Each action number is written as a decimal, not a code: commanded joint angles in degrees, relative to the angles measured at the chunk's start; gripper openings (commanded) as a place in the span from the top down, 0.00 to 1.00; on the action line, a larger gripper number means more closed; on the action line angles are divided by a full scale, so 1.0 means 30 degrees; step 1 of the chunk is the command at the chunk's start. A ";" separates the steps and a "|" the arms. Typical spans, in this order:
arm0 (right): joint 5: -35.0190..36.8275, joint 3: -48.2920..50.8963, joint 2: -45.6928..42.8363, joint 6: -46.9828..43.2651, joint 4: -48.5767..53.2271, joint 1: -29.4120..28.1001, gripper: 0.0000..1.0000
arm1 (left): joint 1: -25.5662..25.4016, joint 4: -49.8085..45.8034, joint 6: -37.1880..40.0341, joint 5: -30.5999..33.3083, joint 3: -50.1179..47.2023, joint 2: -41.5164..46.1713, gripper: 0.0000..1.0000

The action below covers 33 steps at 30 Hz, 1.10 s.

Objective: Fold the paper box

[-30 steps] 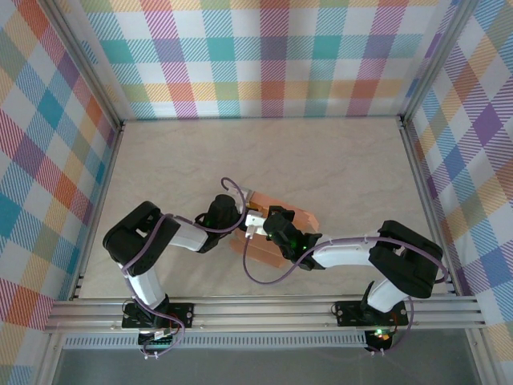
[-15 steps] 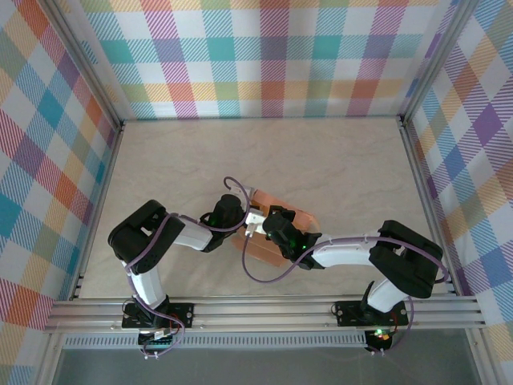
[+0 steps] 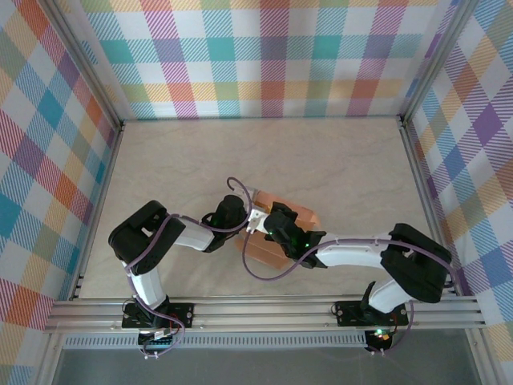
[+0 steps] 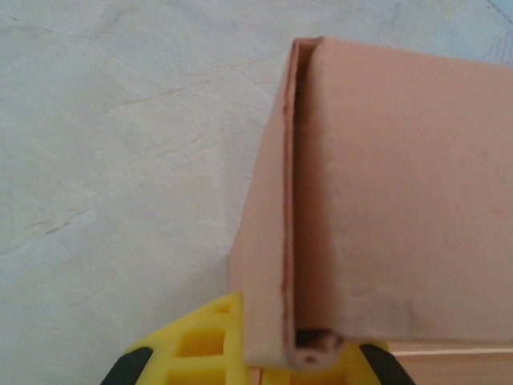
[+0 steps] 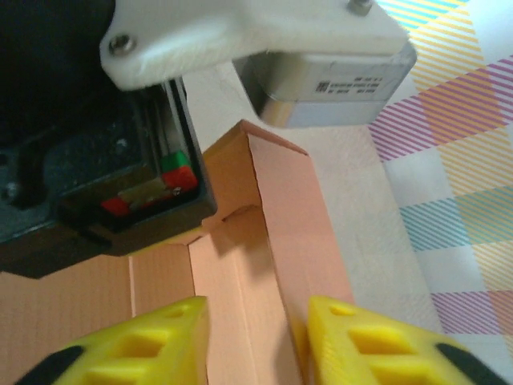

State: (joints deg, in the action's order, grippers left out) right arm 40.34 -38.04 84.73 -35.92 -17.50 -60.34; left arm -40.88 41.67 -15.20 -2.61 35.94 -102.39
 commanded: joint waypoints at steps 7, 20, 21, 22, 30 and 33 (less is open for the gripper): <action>-0.2513 -0.0919 -0.3429 0.4649 0.3885 0.1079 0.29 | 0.0129 -0.0850 -0.0276 -0.1075 0.0715 0.0761 1.00; -0.4815 -0.2910 -0.7939 1.2059 0.8419 0.3851 0.11 | 0.1290 -0.1469 -0.1069 -0.3224 0.1013 0.1483 1.00; -0.5205 -0.3123 -0.8152 1.2795 0.8628 0.4232 0.11 | 0.1520 -0.1488 -0.1192 -0.3788 0.0991 0.1615 1.00; -0.5508 -0.3441 -0.8257 1.3622 0.8988 0.4615 0.12 | 0.1706 -0.1663 -0.1160 -0.4215 0.0989 0.1771 1.00; -1.0555 -0.4879 -0.7931 1.9304 1.0736 0.8979 0.14 | 0.2026 -0.8332 0.4302 -0.3495 0.2457 0.4575 1.00; -1.1857 -0.5000 -0.7542 2.0139 1.1065 1.0167 0.14 | 0.2041 -1.4056 0.7413 -0.1907 0.5098 0.4982 1.00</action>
State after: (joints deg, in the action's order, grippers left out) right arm 11.97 -51.48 61.08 17.58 12.99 -31.77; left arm -34.94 15.88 -3.95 -12.21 44.40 -89.84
